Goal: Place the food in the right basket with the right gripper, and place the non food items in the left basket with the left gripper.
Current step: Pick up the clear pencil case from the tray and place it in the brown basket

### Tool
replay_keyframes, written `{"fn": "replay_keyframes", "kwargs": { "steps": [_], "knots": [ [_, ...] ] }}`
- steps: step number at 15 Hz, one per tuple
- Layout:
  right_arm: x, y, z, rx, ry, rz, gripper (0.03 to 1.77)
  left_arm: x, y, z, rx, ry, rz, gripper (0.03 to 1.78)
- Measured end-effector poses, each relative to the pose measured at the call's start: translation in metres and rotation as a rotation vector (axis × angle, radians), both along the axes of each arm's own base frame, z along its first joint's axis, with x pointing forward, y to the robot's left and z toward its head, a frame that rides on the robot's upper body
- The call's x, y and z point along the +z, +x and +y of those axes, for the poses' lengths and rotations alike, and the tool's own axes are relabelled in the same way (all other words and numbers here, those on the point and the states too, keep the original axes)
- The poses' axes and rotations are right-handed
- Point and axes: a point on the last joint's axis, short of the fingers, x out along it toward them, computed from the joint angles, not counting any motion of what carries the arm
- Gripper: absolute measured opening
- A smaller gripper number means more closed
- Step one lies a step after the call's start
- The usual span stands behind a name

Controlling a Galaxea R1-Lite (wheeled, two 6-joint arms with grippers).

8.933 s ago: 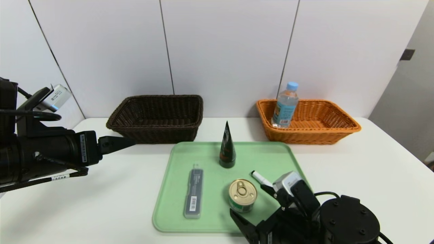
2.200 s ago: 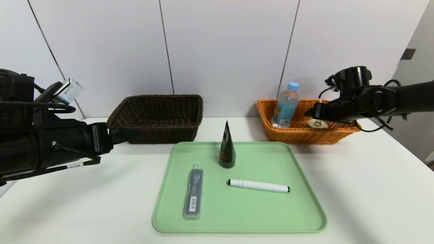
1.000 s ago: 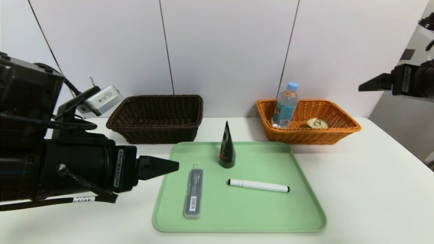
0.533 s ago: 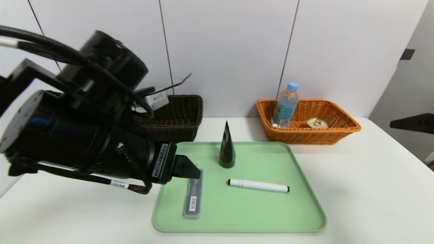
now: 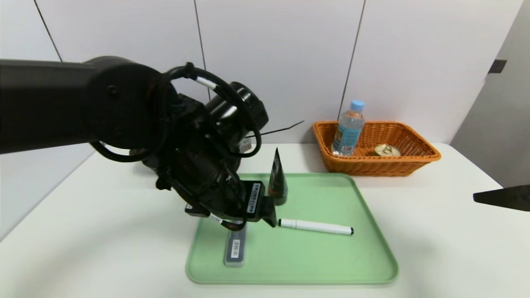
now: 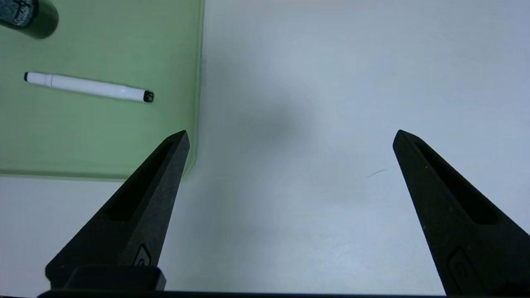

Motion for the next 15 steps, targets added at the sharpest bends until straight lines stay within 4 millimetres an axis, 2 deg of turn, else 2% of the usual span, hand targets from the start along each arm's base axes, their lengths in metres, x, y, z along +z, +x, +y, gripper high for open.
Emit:
{"fn": "replay_keyframes", "kwargs": {
  "steps": [6,15],
  "knots": [
    [-0.011,0.024,0.000,-0.004,0.005,0.075,1.70,-0.037,0.021,-0.020,0.006,0.138,0.057,1.69],
    [-0.013,0.033,0.000,-0.022,0.024,0.060,1.70,-0.068,0.049,-0.021,0.042,0.207,0.090,1.69]
  ]
}}
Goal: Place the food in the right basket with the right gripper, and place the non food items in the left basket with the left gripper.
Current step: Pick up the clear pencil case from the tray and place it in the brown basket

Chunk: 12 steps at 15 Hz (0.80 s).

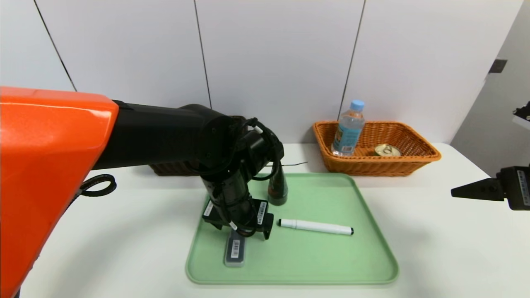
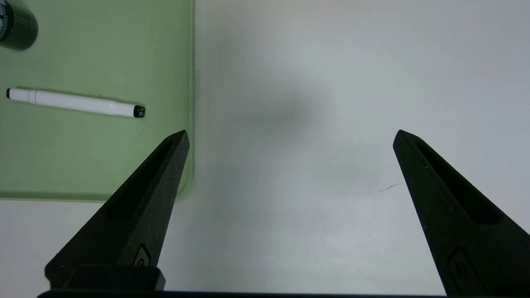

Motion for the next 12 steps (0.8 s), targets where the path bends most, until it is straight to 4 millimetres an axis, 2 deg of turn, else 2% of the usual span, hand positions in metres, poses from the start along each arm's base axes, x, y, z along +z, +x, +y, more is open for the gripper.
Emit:
{"fn": "replay_keyframes", "kwargs": {
  "steps": [5,12],
  "knots": [
    [-0.0010,0.0005,0.0011,0.007,-0.001,0.004,1.70,-0.0075,0.0091,-0.0026,0.022,0.001,0.007,1.69],
    [-0.0008,0.0013,0.0016,0.011,-0.003,0.002,1.70,-0.0074,0.0093,-0.0031,0.026,0.001,0.011,1.66]
  ]
}}
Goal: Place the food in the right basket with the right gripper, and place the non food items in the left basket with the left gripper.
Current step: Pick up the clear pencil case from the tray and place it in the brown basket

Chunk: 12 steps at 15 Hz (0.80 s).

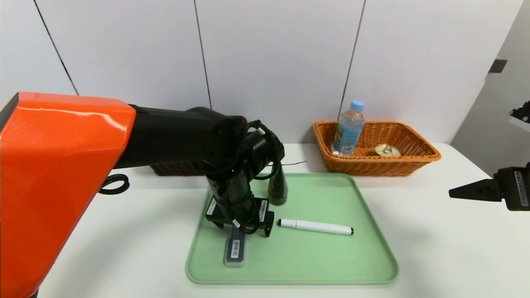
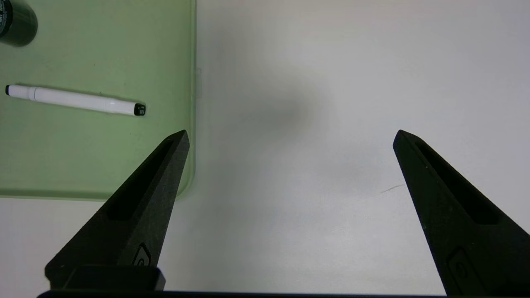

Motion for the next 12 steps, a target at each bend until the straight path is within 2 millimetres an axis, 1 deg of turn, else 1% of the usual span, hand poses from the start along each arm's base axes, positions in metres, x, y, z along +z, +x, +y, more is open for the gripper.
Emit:
{"fn": "replay_keyframes", "kwargs": {
  "steps": [1,3,4,6,8,12],
  "knots": [
    [0.0003,-0.0001,0.0001,0.001,0.000,-0.001,1.70,0.0000,0.0001,0.0000,-0.002,0.002,-0.002,1.45],
    [0.0009,-0.0003,0.0000,0.001,0.000,-0.004,1.70,-0.0011,-0.0008,0.0008,-0.007,0.012,0.006,1.16],
    [0.0010,-0.0005,0.0000,0.001,0.000,-0.004,1.70,-0.0020,-0.0019,0.0016,-0.008,0.026,0.015,1.02],
    [0.0016,-0.0012,0.0001,0.003,-0.001,-0.007,1.70,-0.0039,-0.0041,0.0037,-0.006,0.073,0.020,0.82],
    [0.0022,-0.0019,0.0002,0.005,-0.002,-0.011,1.70,-0.0045,-0.0050,0.0045,-0.003,0.091,0.023,0.56],
    [0.0041,-0.0038,0.0001,0.007,-0.003,-0.021,1.70,-0.0005,-0.0051,0.0048,-0.001,0.082,0.011,0.56]
  ]
}}
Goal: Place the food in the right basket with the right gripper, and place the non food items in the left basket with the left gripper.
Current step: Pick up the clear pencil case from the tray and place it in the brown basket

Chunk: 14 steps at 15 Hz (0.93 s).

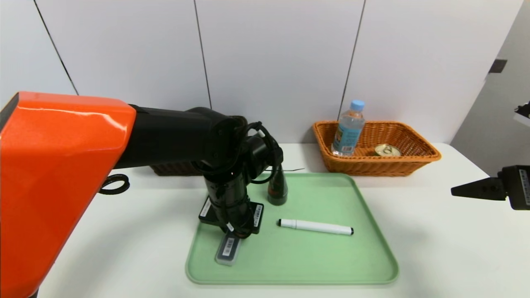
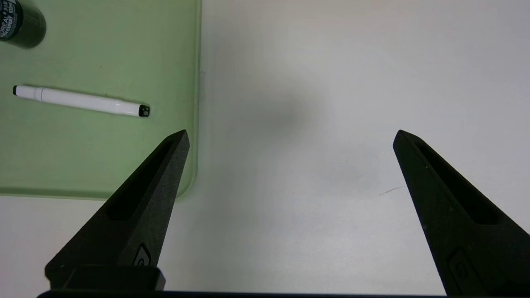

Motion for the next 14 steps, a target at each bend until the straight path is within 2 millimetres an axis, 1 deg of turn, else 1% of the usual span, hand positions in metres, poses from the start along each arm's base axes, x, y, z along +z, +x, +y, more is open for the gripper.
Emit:
{"fn": "replay_keyframes", "kwargs": {
  "steps": [2,4,7,9,10,12,14],
  "knots": [
    [0.001,-0.001,0.000,-0.001,0.002,-0.006,1.70,0.005,0.000,0.000,0.000,-0.014,-0.014,0.56],
    [0.002,-0.004,0.000,-0.002,0.003,-0.012,1.70,0.017,-0.001,0.001,0.001,-0.042,-0.047,0.56],
    [0.003,-0.005,0.000,-0.003,0.002,-0.019,1.70,0.046,-0.004,0.003,0.010,-0.111,-0.119,0.56],
    [0.003,-0.006,0.000,-0.005,0.005,-0.017,1.71,0.073,-0.009,0.008,0.029,-0.182,-0.188,0.56],
    [0.003,-0.006,0.000,-0.006,0.005,-0.018,1.71,0.087,-0.011,0.013,0.045,-0.221,-0.224,0.56],
    [0.003,-0.006,0.000,-0.005,0.003,-0.019,1.71,0.114,-0.012,0.032,0.084,-0.287,-0.308,0.56],
    [0.003,-0.006,0.000,-0.004,0.004,-0.018,1.71,0.131,-0.005,0.056,0.142,-0.320,-0.382,0.56]
  ]
}}
